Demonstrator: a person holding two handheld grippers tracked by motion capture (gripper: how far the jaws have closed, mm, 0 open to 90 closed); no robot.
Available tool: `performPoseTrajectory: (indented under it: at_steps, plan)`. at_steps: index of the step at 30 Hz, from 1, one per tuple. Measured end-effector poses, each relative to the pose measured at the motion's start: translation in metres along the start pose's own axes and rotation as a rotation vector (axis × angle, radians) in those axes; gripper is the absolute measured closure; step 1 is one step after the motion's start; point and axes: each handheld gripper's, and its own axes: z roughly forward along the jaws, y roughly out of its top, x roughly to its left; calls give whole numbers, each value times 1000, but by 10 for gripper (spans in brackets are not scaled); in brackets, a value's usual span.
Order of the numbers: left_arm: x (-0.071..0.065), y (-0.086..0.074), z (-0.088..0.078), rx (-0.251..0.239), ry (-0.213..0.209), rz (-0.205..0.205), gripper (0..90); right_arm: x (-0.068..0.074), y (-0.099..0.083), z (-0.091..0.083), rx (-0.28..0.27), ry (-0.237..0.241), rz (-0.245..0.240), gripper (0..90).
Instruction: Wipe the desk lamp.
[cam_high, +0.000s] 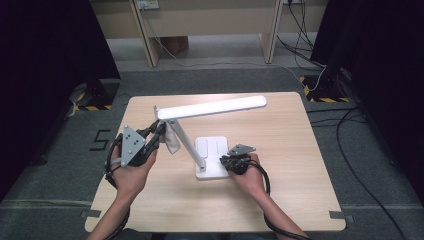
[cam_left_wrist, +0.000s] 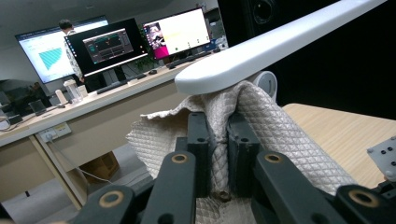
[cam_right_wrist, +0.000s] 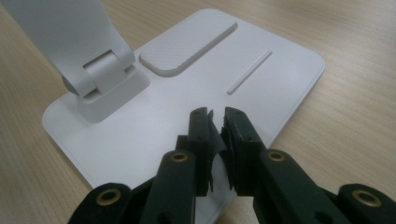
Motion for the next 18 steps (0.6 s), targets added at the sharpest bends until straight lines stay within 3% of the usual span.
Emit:
performPoseTrajectory:
  at_steps: [11, 18]
  plan:
    - [-9, 1, -3, 19, 41, 58, 817, -1, 0, 0, -2, 4, 2, 826]
    - [-11, -2, -2, 26, 44, 57, 817, -1, 0, 0, -1, 5, 7, 826]
